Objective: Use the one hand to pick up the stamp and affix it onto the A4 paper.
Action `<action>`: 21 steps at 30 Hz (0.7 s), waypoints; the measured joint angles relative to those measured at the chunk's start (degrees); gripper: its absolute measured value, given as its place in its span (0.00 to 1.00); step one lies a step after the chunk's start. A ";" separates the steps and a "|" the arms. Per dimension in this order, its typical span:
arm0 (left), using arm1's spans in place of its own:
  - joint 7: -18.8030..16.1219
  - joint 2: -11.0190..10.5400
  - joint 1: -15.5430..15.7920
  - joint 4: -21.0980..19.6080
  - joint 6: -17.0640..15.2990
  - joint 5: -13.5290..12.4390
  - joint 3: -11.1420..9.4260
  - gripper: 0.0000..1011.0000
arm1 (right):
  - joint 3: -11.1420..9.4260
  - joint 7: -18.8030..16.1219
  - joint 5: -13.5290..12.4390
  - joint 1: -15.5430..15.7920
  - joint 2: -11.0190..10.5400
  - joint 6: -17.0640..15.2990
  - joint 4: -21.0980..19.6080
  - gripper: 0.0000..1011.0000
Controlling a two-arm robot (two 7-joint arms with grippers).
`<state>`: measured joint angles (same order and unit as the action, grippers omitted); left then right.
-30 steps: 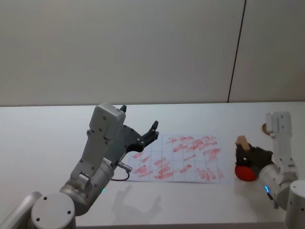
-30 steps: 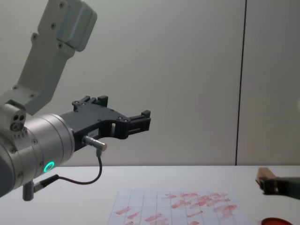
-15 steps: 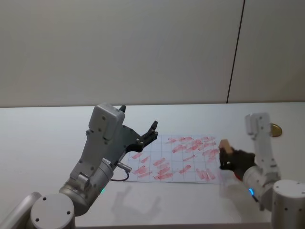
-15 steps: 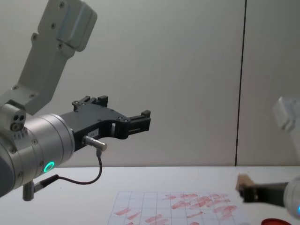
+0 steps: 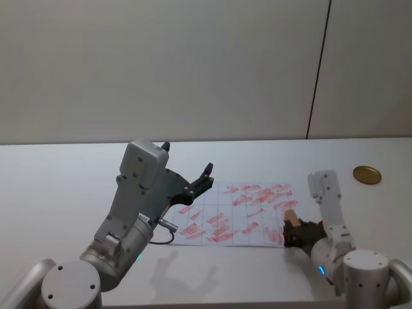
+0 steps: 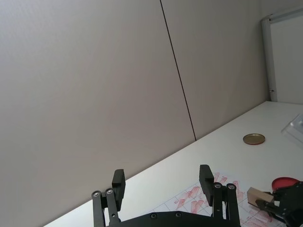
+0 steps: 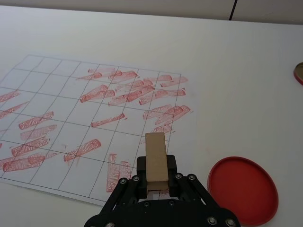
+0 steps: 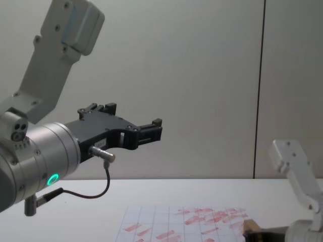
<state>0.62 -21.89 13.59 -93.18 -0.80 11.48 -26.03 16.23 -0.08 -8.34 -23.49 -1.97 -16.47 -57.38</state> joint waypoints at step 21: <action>0.00 0.00 0.00 0.00 0.00 0.00 0.00 0.98 | -0.17 -0.03 -0.55 -4.86 2.32 3.05 11.04 0.22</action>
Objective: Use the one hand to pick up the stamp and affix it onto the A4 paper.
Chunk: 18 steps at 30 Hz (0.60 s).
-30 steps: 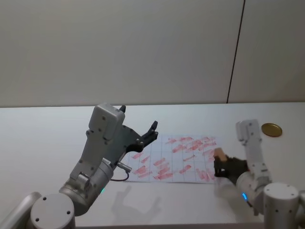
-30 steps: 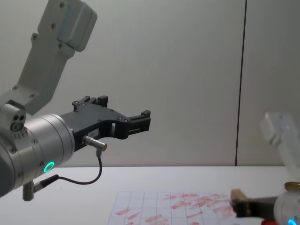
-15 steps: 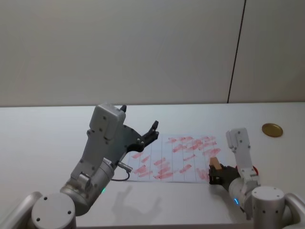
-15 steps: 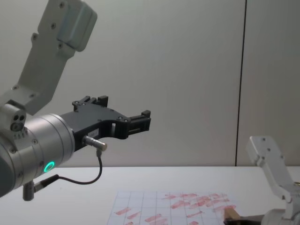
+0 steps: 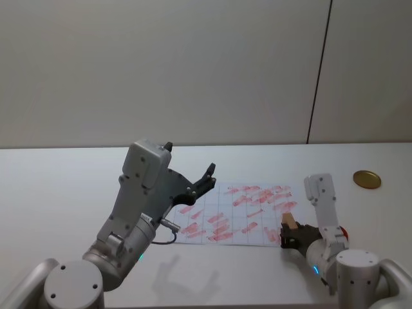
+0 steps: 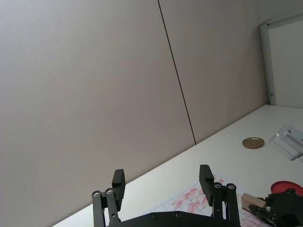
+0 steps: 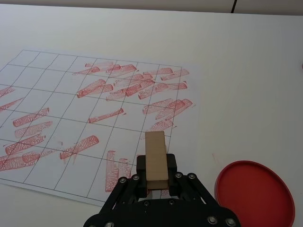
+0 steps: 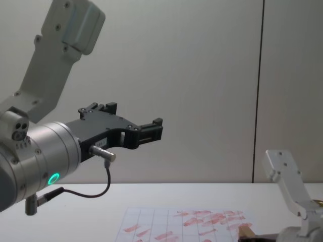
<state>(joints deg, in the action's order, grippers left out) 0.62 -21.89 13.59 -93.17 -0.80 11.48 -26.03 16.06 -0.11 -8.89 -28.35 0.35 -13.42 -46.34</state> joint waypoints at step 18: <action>0.00 0.00 0.00 0.00 0.00 0.00 0.00 0.98 | -0.23 0.30 -0.61 -0.22 0.37 -0.51 -0.41 0.22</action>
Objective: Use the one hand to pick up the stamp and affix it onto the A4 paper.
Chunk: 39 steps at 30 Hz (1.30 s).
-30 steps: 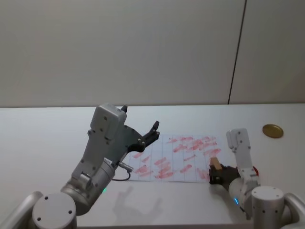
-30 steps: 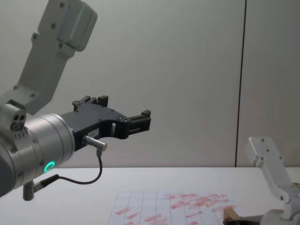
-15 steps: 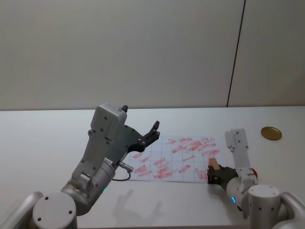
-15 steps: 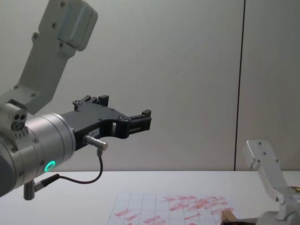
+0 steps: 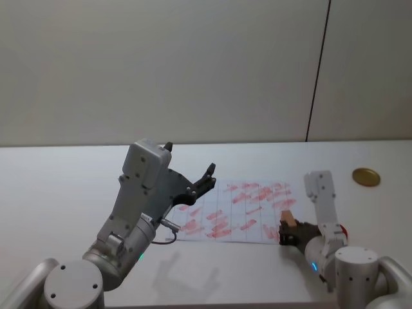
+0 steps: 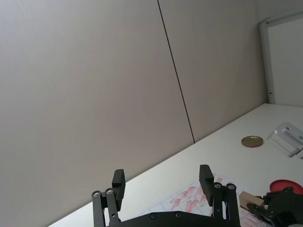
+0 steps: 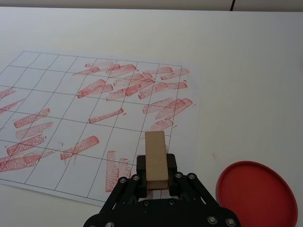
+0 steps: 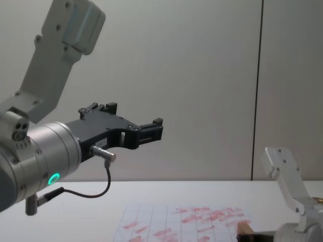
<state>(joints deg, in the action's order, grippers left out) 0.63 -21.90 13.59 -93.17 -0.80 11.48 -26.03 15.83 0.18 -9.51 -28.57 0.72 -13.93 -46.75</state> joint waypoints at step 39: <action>0.00 0.00 0.00 0.00 0.00 0.00 0.00 0.98 | -4.11 5.16 -2.17 10.45 -5.67 -7.43 -29.13 0.22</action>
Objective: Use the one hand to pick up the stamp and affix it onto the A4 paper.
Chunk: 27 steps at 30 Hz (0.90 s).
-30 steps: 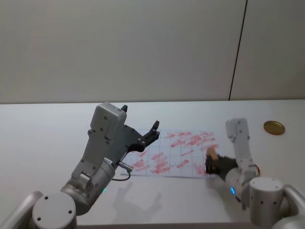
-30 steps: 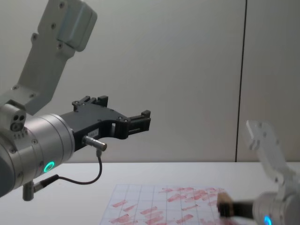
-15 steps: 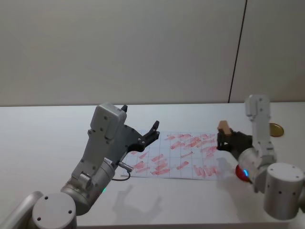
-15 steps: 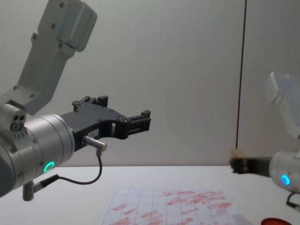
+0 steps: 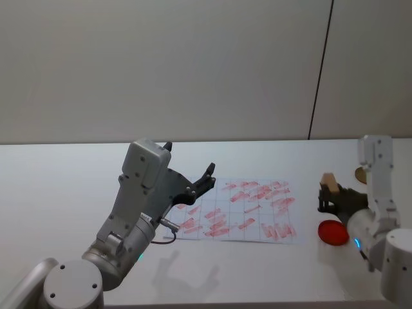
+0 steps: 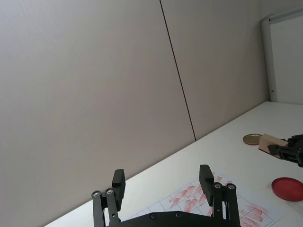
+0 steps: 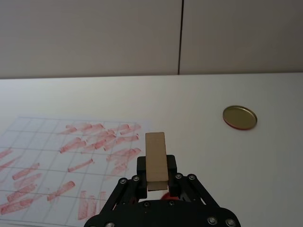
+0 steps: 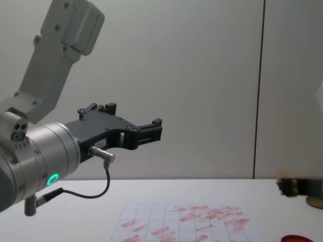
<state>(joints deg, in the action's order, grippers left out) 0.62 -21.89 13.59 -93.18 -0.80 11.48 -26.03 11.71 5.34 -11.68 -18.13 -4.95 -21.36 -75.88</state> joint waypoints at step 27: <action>0.00 0.00 0.00 0.00 0.00 0.00 0.00 0.98 | -1.32 -1.16 1.34 0.19 -0.99 1.50 9.53 0.22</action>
<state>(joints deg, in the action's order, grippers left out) 0.62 -21.89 13.59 -93.18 -0.80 11.48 -26.02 10.39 4.18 -10.34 -17.94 -5.93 -19.86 -66.35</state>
